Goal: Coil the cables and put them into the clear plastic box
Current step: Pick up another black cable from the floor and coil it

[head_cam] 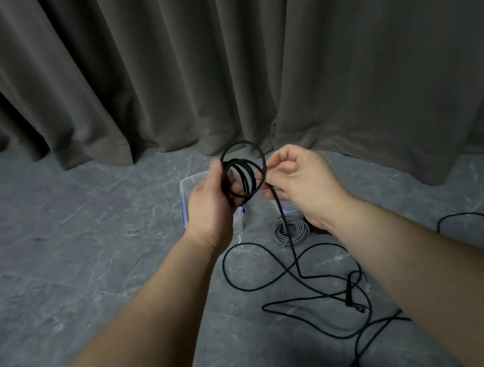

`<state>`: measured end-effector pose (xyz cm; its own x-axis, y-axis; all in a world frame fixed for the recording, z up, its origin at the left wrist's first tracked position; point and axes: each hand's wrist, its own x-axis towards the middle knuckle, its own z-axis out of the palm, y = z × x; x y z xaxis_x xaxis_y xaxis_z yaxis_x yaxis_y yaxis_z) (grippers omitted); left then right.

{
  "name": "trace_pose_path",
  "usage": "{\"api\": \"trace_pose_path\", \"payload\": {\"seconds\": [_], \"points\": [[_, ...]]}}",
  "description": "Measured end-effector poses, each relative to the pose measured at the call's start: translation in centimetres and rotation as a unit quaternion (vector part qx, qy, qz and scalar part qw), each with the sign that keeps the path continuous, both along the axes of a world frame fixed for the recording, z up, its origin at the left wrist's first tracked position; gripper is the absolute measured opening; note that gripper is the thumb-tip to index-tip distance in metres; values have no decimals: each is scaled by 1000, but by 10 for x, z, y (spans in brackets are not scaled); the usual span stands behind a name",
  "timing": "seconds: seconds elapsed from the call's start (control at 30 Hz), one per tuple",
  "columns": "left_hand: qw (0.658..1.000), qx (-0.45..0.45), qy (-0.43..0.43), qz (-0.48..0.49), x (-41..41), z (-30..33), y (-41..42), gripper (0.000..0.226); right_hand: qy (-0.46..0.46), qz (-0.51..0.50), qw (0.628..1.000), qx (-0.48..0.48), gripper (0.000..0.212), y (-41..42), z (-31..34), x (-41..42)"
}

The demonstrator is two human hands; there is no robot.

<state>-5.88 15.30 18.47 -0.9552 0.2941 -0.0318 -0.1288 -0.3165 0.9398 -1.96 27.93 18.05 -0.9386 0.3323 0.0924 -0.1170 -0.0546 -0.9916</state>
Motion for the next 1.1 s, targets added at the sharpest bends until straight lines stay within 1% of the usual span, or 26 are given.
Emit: {"api": "trace_pose_path", "payload": {"seconds": [0.07, 0.1, 0.2, 0.3, 0.37, 0.47, 0.6, 0.63, 0.67, 0.73, 0.8, 0.9, 0.93, 1.0, 1.03, 1.1], "points": [[999, 10, 5, -34, 4, 4, -1, 50, -8, -19, 1000, 13, 28, 0, -2, 0], [999, 6, 19, -50, 6, 6, -3, 50, -13, -24, 999, 17, 28, 0, -3, 0], [995, -19, 61, -80, 6, 6, -6, 34, -19, -34, 999, 16, 28, 0, -5, 0], [996, -3, 32, -84, 2, 6, -6, 30, -15, -59, 998, 13, 30, 1, -6, -3], [996, -7, 16, -91, -1, 3, -7, 30, -12, -88, 996, 30, 30, 3, -6, -5], [993, -32, 22, -113, -4, -1, -8, 36, -6, -133, 990, 44, 32, 8, -6, -7], [992, -53, 20, -115, -7, -5, -10, 25, -17, -194, 980, 40, 33, 14, -11, -7], [992, -59, 25, -110, -8, -6, -10, 25, -21, -205, 977, 60, 33, 14, -13, -7], [992, -66, 37, -101, -9, -7, -10, 27, -24, -215, 970, 107, 33, 14, -14, -7], [991, -84, 72, -77, -10, -7, -8, 33, -16, -211, 951, 225, 25, 10, -13, -4], [986, -111, 114, -55, -10, -6, -7, 35, 26, -190, 936, 296, 19, 2, -8, 4], [982, -126, 136, -45, -6, -7, -4, 32, 66, -131, 912, 384, 31, -7, -7, 7], [984, -115, 129, -51, -5, -7, -3, 31, 62, -119, 902, 410, 32, -7, -10, 6], [990, -71, 100, -74, -3, -5, -1, 32, 31, -128, 889, 438, 33, -4, -14, 4], [991, -52, 86, -89, -1, -4, -1, 33, 20, -137, 887, 440, 32, -2, -15, 4], [989, -42, 78, -120, -1, -3, 0, 34, 31, -156, 886, 436, 28, 2, -16, 5]]}}
